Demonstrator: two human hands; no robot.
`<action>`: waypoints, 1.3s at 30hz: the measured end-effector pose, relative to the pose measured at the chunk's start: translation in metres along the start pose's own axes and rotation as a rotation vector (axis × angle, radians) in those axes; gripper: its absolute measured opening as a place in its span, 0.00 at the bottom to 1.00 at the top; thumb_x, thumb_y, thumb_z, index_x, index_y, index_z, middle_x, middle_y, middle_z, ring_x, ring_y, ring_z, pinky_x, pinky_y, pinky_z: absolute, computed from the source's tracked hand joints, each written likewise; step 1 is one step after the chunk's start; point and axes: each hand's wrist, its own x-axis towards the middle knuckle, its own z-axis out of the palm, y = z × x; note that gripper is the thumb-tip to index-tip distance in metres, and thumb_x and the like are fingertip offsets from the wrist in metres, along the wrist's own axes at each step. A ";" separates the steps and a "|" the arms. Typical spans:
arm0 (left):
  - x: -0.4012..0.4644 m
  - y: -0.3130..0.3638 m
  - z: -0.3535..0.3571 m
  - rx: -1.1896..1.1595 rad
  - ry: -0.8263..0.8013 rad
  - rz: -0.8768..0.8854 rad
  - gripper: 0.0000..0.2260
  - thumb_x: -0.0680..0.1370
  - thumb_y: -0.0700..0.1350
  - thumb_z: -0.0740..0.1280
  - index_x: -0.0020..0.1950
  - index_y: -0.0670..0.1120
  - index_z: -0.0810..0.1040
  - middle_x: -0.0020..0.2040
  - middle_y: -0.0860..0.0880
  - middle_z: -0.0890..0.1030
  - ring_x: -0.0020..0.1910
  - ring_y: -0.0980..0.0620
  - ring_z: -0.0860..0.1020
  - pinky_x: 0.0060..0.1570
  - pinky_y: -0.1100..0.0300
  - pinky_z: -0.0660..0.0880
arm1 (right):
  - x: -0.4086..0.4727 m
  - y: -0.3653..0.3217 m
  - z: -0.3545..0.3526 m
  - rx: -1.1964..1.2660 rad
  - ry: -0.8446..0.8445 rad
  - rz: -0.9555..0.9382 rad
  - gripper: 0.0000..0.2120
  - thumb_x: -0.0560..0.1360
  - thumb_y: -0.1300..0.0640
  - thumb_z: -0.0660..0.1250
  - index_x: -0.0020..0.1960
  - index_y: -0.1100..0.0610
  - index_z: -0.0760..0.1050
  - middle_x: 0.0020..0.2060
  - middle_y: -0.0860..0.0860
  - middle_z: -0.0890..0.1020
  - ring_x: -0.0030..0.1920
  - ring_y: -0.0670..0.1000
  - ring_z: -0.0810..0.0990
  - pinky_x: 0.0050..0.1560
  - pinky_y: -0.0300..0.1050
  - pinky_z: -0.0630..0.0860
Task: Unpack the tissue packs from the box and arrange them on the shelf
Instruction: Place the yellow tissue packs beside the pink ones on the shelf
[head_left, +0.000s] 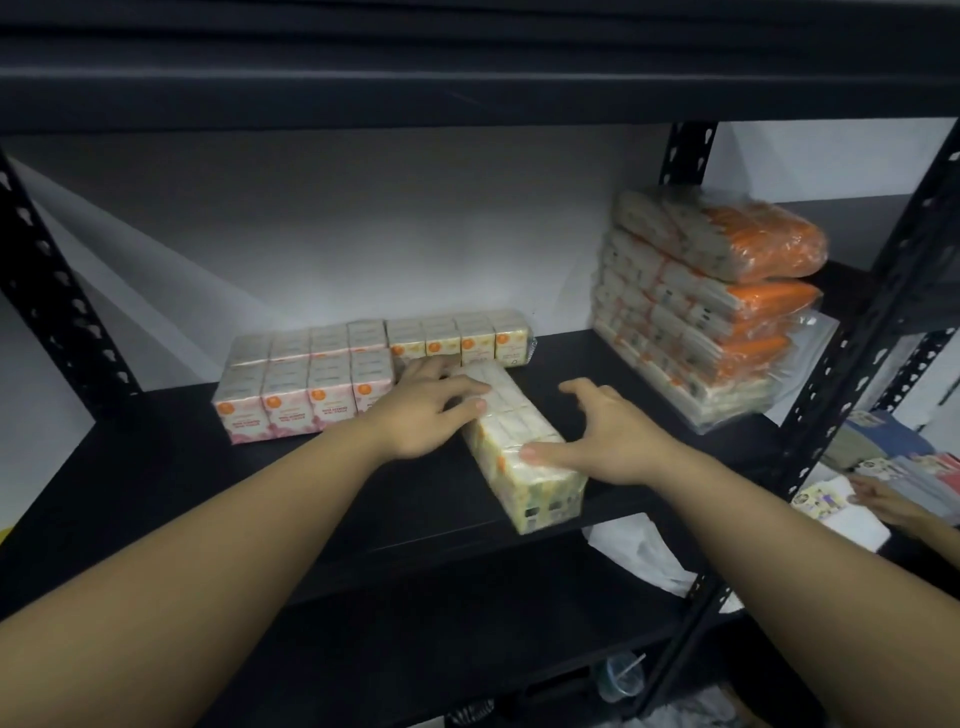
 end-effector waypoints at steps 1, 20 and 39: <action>-0.003 -0.003 0.000 0.008 0.014 0.009 0.18 0.83 0.63 0.59 0.73 0.65 0.73 0.83 0.52 0.57 0.82 0.47 0.50 0.80 0.41 0.49 | 0.002 0.007 -0.008 -0.017 0.016 0.019 0.58 0.58 0.24 0.76 0.80 0.48 0.61 0.73 0.53 0.68 0.69 0.54 0.74 0.65 0.48 0.74; -0.059 -0.022 0.000 -0.133 0.147 0.000 0.38 0.75 0.61 0.74 0.81 0.63 0.59 0.79 0.58 0.63 0.76 0.57 0.63 0.76 0.50 0.64 | 0.028 -0.003 0.002 -0.202 0.431 -0.207 0.20 0.74 0.38 0.70 0.60 0.49 0.82 0.54 0.49 0.81 0.59 0.54 0.76 0.60 0.58 0.76; -0.071 -0.084 -0.046 0.328 0.216 -0.380 0.29 0.78 0.64 0.66 0.78 0.61 0.67 0.78 0.47 0.67 0.75 0.41 0.65 0.76 0.42 0.61 | 0.095 -0.047 0.050 -0.346 0.158 -0.286 0.42 0.69 0.39 0.78 0.79 0.46 0.65 0.70 0.51 0.71 0.70 0.56 0.67 0.73 0.53 0.63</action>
